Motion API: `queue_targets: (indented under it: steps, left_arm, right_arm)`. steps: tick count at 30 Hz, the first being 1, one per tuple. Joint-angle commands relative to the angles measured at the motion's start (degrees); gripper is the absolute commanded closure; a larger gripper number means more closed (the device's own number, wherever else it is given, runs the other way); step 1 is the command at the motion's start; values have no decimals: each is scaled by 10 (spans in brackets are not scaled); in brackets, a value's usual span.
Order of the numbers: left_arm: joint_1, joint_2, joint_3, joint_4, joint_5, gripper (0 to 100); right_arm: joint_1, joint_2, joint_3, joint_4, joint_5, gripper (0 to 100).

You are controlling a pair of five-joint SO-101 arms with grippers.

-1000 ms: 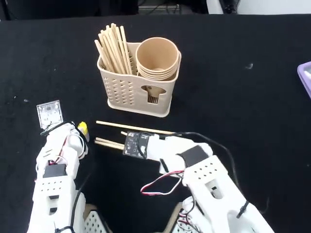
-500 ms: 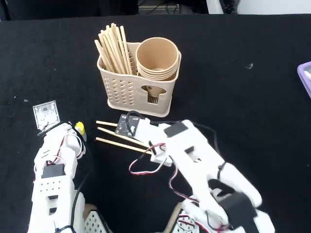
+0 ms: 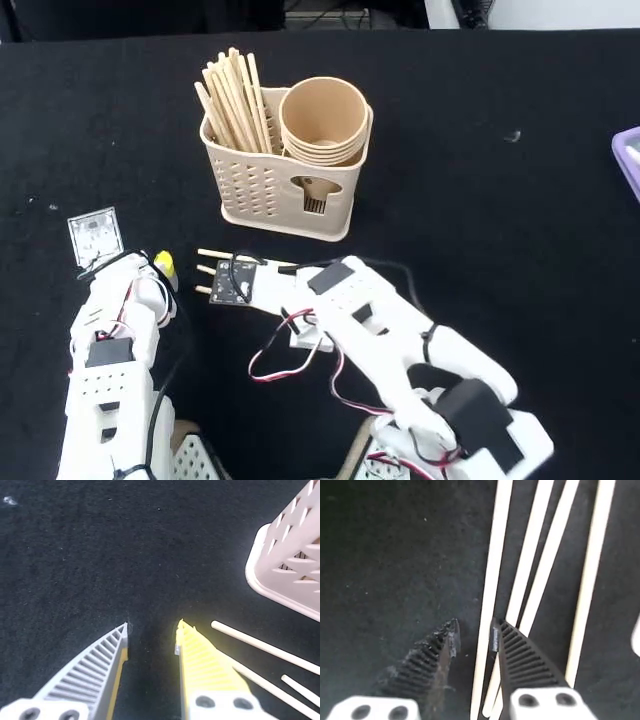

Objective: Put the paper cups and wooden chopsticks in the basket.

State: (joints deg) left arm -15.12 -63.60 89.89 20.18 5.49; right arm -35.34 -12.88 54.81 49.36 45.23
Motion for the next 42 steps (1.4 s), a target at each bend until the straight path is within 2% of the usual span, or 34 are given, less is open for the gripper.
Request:
queue_targets:
  steps: [1,4,7,8,16,20,25,29,35,42]
  left_arm:
    - [-5,-7,-9,-10,2,837]
    - [-5,-7,-9,-10,2,837]
    - [-5,-7,-9,-10,2,837]
    - [-5,-7,-9,-10,2,837]
    - [-5,-7,-9,-10,2,837]
    - [-5,-7,-9,-10,2,837]
    - [-5,-7,-9,-10,2,837]
    - [-5,-7,-9,-10,2,837]
    - [-5,-7,-9,-10,2,837]
    - [-5,-7,-9,-10,2,837]
  right_arm:
    - [-5,12,-22,-25,1,888]
    - [-7,16,-22,-23,1,890]
    - [-8,15,-22,-22,1,985]
    - [-8,15,-22,-22,1,989]
    - [-4,-37,-49,40,1,988]
    - [18,-76,-57,25,1,988]
    - [50,-37,-54,-2,1,988]
    - [64,13,-66,-21,1,978]
    - [67,34,-67,-37,0,835]
    - [67,38,-59,-39,4,884]
